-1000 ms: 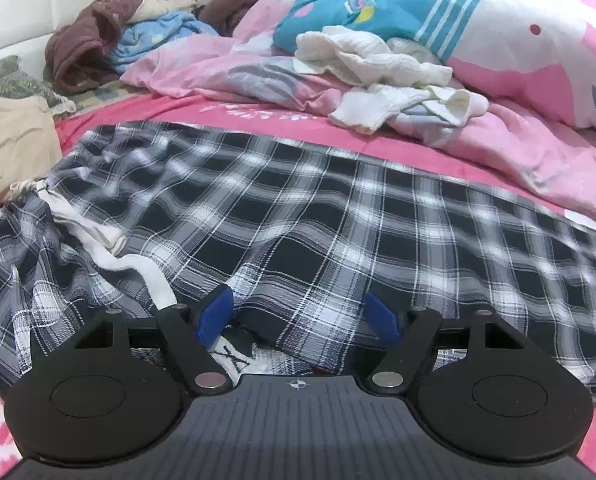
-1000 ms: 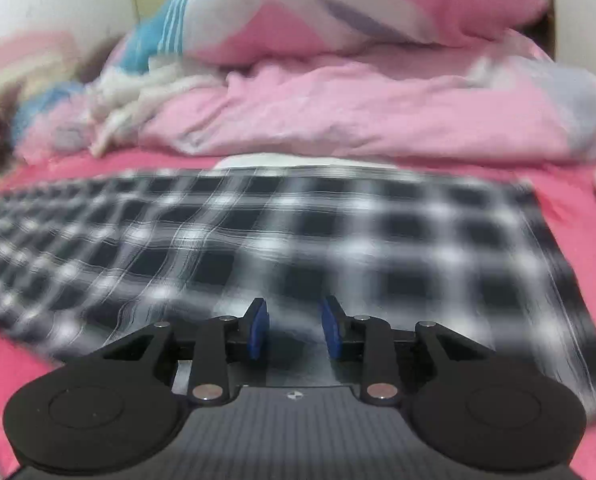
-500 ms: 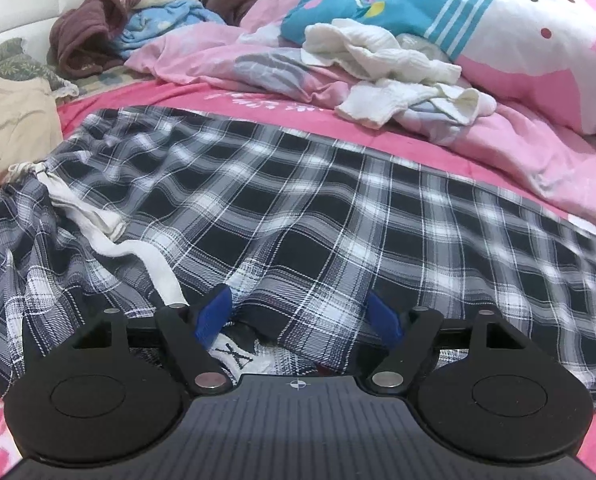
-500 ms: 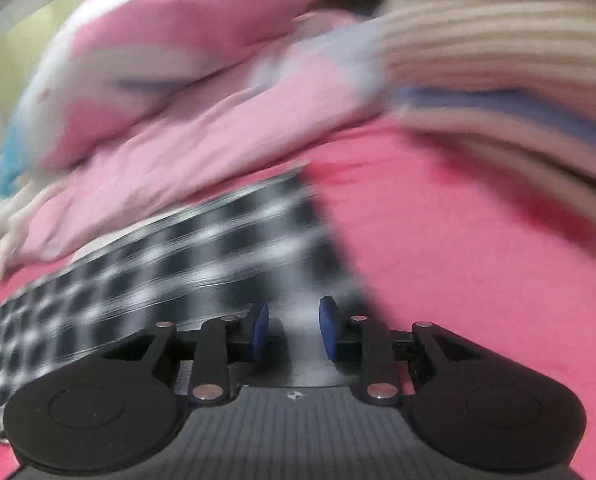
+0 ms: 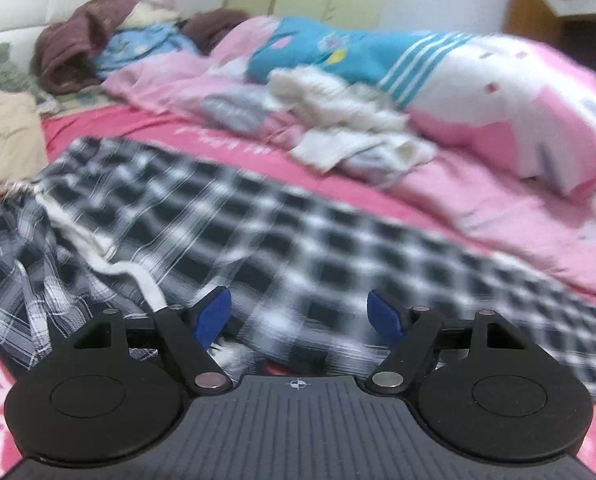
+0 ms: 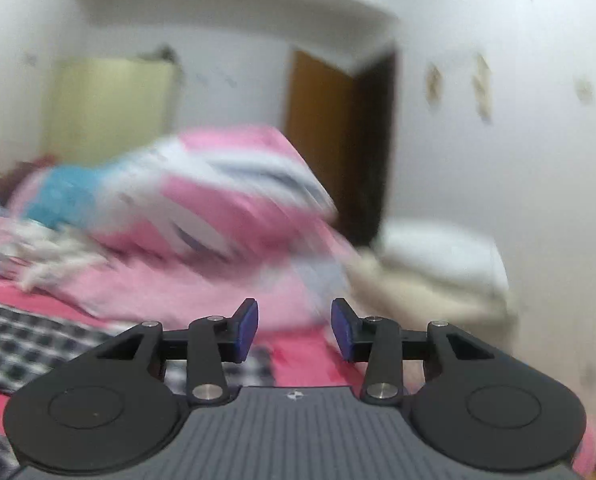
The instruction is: Fold clothes
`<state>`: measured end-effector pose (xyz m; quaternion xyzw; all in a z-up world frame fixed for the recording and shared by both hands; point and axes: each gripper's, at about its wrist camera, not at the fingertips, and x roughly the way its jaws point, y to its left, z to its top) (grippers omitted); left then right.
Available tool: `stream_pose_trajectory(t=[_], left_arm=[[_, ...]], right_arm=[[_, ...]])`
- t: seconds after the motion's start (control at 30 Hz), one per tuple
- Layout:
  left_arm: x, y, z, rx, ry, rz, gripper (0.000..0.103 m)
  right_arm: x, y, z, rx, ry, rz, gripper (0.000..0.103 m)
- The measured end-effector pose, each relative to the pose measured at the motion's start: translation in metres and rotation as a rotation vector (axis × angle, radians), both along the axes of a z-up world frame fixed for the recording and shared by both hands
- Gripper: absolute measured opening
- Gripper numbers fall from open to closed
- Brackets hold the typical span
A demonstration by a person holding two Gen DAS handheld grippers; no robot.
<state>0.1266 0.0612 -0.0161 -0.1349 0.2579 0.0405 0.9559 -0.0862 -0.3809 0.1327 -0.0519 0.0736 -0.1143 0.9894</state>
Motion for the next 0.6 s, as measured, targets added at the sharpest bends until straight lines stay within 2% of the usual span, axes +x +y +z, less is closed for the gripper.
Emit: stream_pose_trajectory(t=[0.1, 0.13, 0.23, 0.37, 0.5, 0.6], left_arm=[[-0.033, 0.013, 0.02, -0.055, -0.046, -0.058, 0.078], [-0.046, 0.022, 0.026, -0.079, -0.061, -0.075, 0.081], [-0.089, 0.064, 0.041, -0.102, -0.073, -0.077, 0.085], [-0.143, 0.142, 0.058, -0.099, -0.024, 0.041, 0.086], [-0.183, 0.22, 0.07, -0.089, 0.034, 0.188, 0.086], [-0.202, 0.253, 0.083, 0.028, 0.031, 0.32, 0.086]], right_arm=[[-0.009, 0.034, 0.023, -0.004, -0.06, 0.15, 0.044], [-0.008, 0.048, 0.026, -0.003, -0.068, 0.209, 0.047], [0.009, 0.091, 0.02, -0.021, -0.04, 0.396, 0.05], [0.032, 0.168, -0.011, -0.073, 0.048, 0.676, 0.05], [0.044, 0.224, -0.035, -0.142, 0.109, 0.813, 0.05], [0.053, 0.265, -0.053, -0.195, 0.153, 0.906, 0.05]])
